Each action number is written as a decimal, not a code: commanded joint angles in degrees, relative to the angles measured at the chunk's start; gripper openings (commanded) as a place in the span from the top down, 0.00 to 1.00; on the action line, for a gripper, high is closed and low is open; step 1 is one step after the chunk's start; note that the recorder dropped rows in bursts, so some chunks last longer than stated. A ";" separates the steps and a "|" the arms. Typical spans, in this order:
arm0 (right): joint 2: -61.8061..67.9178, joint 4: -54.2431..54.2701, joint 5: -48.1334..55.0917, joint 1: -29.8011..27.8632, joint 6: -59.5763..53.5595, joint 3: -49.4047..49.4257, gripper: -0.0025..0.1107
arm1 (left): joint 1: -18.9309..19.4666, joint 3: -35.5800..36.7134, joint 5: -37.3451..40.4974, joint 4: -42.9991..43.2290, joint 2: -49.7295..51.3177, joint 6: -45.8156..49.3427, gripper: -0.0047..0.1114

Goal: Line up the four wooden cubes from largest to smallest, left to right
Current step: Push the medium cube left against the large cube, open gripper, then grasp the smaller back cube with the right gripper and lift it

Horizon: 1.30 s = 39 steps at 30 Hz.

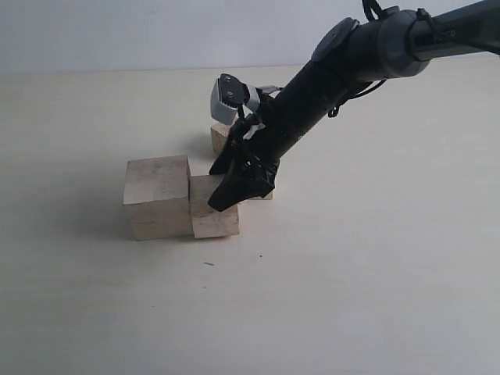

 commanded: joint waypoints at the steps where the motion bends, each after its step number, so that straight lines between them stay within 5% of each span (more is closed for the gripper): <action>1: 1.60 -3.37 -5.95 0.02 0.07 0.24 0.66 | -0.34 0.03 -0.33 -0.22 -0.26 -0.27 0.96; 12: 1.60 -3.38 -4.55 0.32 -2.32 0.24 0.53 | -0.34 0.03 -0.33 -0.22 -0.26 -0.27 0.96; 22: 1.39 0.16 -3.65 0.32 0.70 0.24 0.29 | -0.34 0.03 -0.33 -0.22 -0.26 -0.27 0.96; 34: -7.57 0.39 -3.08 0.32 1.22 0.24 0.29 | -0.34 0.03 -0.33 -0.22 -0.26 -0.27 0.96; 39: -11.26 0.19 -11.70 0.32 6.42 0.24 0.29 | -0.34 0.03 -0.33 -0.22 -0.26 -0.27 0.96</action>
